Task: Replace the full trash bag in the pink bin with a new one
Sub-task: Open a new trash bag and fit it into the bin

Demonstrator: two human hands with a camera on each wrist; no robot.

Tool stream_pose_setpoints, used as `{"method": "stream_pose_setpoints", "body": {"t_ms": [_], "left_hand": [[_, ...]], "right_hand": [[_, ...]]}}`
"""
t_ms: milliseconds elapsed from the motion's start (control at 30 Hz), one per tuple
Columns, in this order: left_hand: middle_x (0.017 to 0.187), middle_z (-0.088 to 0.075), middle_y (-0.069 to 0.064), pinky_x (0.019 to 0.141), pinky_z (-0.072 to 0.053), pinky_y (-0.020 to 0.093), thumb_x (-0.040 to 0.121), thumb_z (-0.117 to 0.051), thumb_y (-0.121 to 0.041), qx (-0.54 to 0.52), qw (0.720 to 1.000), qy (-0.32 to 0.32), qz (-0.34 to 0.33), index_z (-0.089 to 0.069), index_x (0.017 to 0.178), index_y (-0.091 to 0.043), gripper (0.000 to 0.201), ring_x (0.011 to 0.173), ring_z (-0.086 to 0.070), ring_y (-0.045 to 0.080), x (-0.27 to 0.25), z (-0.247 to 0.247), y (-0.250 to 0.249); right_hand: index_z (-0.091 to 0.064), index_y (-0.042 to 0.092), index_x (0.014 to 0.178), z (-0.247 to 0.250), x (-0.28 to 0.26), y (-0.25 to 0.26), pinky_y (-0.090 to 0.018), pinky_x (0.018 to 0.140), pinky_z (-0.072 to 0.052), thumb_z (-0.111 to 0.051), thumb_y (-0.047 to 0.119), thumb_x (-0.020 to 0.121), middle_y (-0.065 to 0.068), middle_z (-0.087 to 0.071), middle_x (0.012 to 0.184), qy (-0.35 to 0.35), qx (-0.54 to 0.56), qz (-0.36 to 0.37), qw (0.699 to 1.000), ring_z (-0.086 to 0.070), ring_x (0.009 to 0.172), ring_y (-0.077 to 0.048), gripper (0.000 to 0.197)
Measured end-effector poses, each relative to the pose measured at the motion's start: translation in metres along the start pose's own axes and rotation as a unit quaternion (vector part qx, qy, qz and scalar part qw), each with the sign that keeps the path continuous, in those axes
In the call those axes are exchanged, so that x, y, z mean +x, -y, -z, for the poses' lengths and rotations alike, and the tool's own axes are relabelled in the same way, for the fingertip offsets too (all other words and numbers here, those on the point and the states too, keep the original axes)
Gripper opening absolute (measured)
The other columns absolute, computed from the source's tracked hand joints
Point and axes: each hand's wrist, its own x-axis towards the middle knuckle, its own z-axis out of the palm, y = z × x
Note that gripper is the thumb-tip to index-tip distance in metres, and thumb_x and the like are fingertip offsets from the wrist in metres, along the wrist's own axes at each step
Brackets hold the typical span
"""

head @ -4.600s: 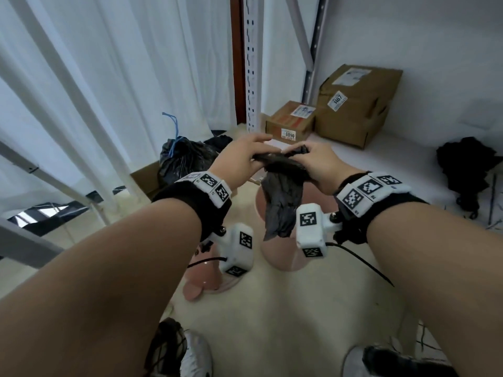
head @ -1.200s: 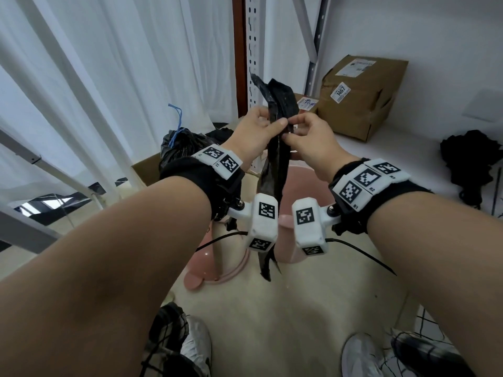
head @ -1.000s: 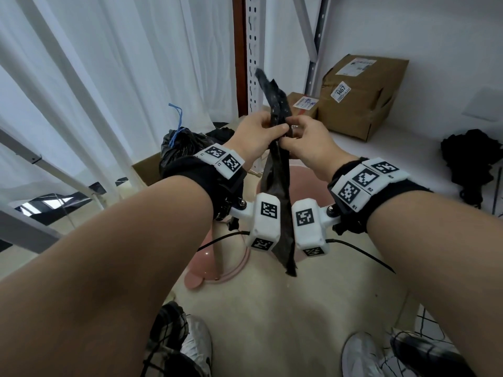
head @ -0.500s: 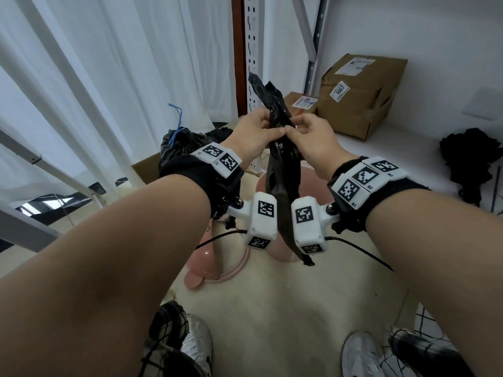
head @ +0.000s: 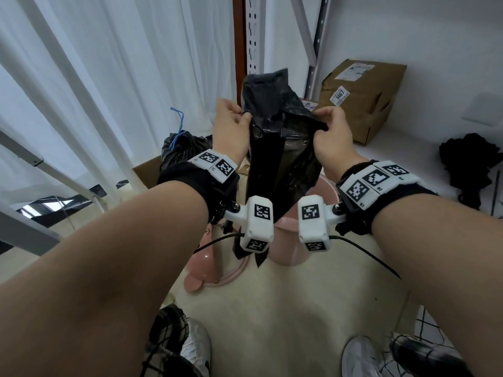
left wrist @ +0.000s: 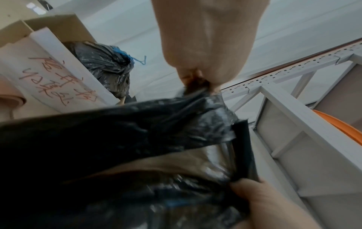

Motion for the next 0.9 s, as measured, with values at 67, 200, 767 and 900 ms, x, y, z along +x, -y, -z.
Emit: {"method": "stream_pose_setpoints", "body": {"t_ms": [67,200,767,900], "left_hand": [[0.069,-0.05,-0.005,0.069,-0.044,0.017,0.093,-0.047,-0.01,0.028,0.999,-0.021,-0.04,-0.042,0.094,-0.016,0.008,0.067,-0.051,0.011,0.001,0.006,0.002],[0.074,-0.059,-0.001,0.074,-0.051,0.03,0.094,-0.048,-0.01,-0.01,0.995,0.092,-0.032,-0.055,0.087,-0.019,0.014,0.072,-0.059,0.015,-0.001,0.011,0.001],[0.107,-0.067,0.003,0.067,-0.05,0.017,0.084,-0.066,-0.038,0.048,0.944,0.308,0.111,-0.05,0.125,-0.009,0.053,0.091,-0.066,0.009,-0.01,0.005,-0.015],[0.078,-0.063,0.009,0.056,-0.049,0.024,0.085,-0.053,-0.001,0.053,0.972,0.211,0.086,-0.064,0.1,0.0,0.019,0.065,-0.059,0.02,-0.001,0.014,-0.005]], "right_hand": [[-0.046,0.019,0.105,-0.001,0.002,0.003,-0.022,0.068,-0.046,-0.037,-0.006,0.086,-0.003,-0.053,0.103,0.005,0.041,-0.026,0.999,-0.053,0.078,-0.011,0.032],[-0.047,0.015,0.113,-0.004,0.003,0.003,-0.026,0.086,-0.049,-0.067,0.019,0.084,-0.001,-0.053,0.112,0.056,0.045,-0.045,0.996,-0.056,0.097,-0.013,0.036],[-0.067,0.006,0.096,-0.012,-0.011,0.011,-0.028,0.079,-0.054,-0.067,0.007,0.084,-0.006,-0.069,0.09,0.11,0.082,0.002,0.991,-0.067,0.089,-0.02,0.013],[-0.058,0.019,0.083,-0.003,-0.007,0.01,-0.022,0.076,-0.048,-0.059,-0.004,0.086,0.001,-0.061,0.084,0.092,0.054,0.032,0.994,-0.06,0.083,-0.015,0.023]]}}
